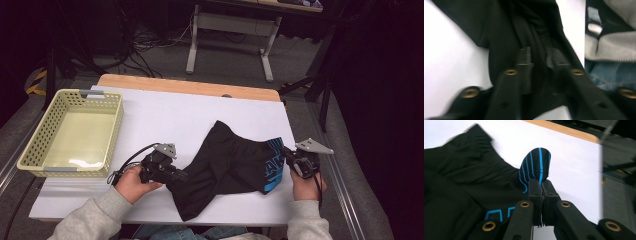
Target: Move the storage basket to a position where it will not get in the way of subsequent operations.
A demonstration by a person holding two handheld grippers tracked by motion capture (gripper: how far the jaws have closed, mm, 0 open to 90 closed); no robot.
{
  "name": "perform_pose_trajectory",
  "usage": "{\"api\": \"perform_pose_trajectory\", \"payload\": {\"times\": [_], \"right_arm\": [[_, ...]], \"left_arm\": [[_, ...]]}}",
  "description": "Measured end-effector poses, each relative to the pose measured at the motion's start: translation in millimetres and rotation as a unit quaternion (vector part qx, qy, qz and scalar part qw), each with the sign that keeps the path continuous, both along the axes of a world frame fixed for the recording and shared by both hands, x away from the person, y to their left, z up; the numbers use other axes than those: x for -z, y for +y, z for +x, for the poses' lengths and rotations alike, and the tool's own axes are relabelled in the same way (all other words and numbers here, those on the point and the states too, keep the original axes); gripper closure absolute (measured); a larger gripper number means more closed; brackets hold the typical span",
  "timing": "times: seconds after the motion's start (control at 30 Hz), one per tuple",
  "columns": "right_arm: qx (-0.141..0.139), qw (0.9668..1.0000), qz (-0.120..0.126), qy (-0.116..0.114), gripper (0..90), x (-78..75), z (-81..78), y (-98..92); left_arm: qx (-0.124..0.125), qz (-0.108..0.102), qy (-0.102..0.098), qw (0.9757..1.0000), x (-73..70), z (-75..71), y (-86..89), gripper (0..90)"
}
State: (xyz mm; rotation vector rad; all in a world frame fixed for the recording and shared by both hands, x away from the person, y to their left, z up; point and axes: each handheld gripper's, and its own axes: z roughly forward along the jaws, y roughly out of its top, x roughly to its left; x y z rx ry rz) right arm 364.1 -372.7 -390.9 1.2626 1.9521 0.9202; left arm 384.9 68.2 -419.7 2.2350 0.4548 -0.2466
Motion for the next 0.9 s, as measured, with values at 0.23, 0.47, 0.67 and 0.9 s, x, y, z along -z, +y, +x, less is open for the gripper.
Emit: {"api": "perform_pose_trajectory", "payload": {"times": [0.23,0.47,0.67,0.9], "right_arm": [[0.009,0.9999,0.013,0.005,88.4,5.8,-3.8,-10.5],[-0.011,0.9998,0.014,0.001,88.3,4.4,-7.2,-2.8],[-0.019,0.9997,0.017,0.001,88.3,4.6,-6.5,-0.4],[-0.029,0.9994,0.02,0.002,88.3,5.0,-4.7,2.4]], "left_arm": [[-0.054,-0.014,-0.015,0.9983,0.0,30.6,-15.2,46.1],[-0.093,-0.001,-0.017,0.9955,7.7,61.3,-39.8,38.8],[-0.112,0.007,-0.02,0.9935,16.0,76.6,-52.1,38.7],[-0.115,0.02,-0.032,0.9926,23.1,90.5,-68.4,42.3]]}}
